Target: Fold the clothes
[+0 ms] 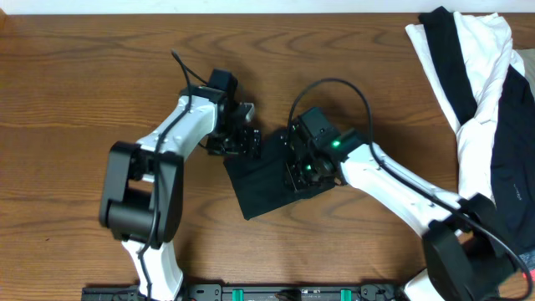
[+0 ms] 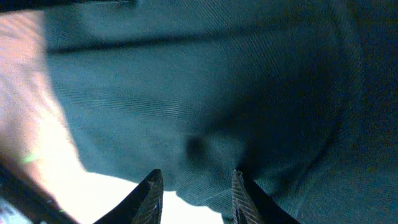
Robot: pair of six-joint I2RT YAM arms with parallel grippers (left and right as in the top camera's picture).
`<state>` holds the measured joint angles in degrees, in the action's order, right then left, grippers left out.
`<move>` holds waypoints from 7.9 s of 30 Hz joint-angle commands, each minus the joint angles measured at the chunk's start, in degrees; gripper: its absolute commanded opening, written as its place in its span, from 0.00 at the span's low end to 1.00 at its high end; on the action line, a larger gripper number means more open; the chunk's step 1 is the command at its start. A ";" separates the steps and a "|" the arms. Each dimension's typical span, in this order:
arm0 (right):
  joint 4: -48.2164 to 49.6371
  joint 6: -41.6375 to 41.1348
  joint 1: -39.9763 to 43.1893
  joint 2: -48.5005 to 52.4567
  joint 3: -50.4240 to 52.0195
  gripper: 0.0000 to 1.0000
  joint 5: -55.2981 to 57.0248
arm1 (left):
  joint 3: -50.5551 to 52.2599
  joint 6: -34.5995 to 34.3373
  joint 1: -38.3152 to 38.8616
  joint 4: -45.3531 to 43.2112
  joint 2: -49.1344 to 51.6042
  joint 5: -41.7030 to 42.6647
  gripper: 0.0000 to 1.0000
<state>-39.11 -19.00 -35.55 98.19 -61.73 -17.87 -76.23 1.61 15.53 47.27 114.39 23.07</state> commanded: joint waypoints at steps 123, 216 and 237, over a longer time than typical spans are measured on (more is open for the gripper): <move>-9.92 9.88 4.42 -15.69 -6.64 0.56 17.46 | -5.01 -29.42 -53.18 -1.03 -4.48 2.01 0.98; -7.30 10.93 28.52 -18.60 -6.84 0.99 13.99 | -5.11 -2.75 -2.75 3.19 -34.21 -19.47 0.98; 1.55 7.91 26.53 -73.11 26.47 0.99 17.84 | 36.41 -12.00 -3.61 -20.00 -72.70 -23.76 0.98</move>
<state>-36.21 -10.22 -8.47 28.16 -37.76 -0.97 -41.36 -9.17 12.10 27.27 42.83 1.02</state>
